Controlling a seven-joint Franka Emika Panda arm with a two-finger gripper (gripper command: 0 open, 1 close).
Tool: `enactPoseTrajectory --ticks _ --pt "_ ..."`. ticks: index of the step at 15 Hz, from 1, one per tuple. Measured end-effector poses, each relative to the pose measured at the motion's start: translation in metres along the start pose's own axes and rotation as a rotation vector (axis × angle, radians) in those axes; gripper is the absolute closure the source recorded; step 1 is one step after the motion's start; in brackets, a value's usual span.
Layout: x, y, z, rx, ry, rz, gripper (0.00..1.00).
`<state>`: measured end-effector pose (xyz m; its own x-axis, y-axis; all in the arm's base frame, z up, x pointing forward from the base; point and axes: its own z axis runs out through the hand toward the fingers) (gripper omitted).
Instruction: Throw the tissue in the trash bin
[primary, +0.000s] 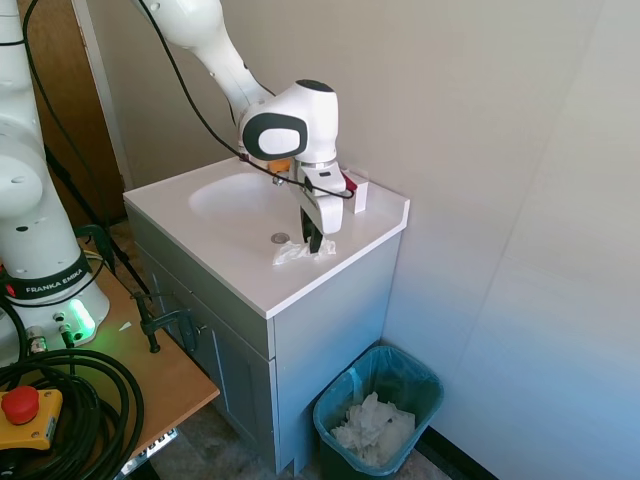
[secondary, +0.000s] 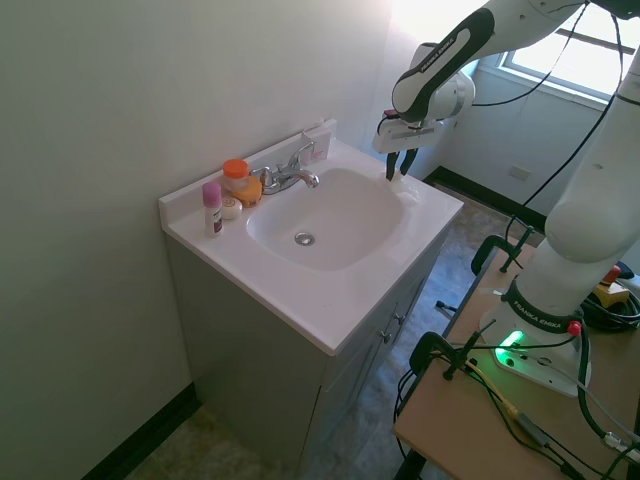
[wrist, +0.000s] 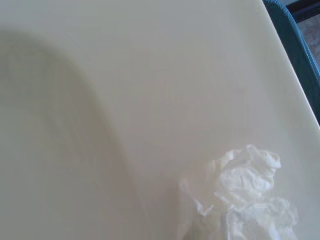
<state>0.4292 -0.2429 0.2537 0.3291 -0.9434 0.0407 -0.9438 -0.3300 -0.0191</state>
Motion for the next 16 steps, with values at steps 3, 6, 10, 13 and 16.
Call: enactPoseTrajectory --ticks 3,6,10,13,16 --pt "0.002 0.002 0.0 -0.003 -0.003 -0.003 1.0" --pt "0.008 0.002 -0.006 0.001 -0.007 -0.007 1.0" --pt "0.028 0.006 -0.062 0.102 0.032 0.024 1.0" --pt "0.066 0.024 -0.129 0.238 0.084 0.134 1.0" --pt "0.127 0.052 -0.135 0.29 0.101 0.286 1.0"
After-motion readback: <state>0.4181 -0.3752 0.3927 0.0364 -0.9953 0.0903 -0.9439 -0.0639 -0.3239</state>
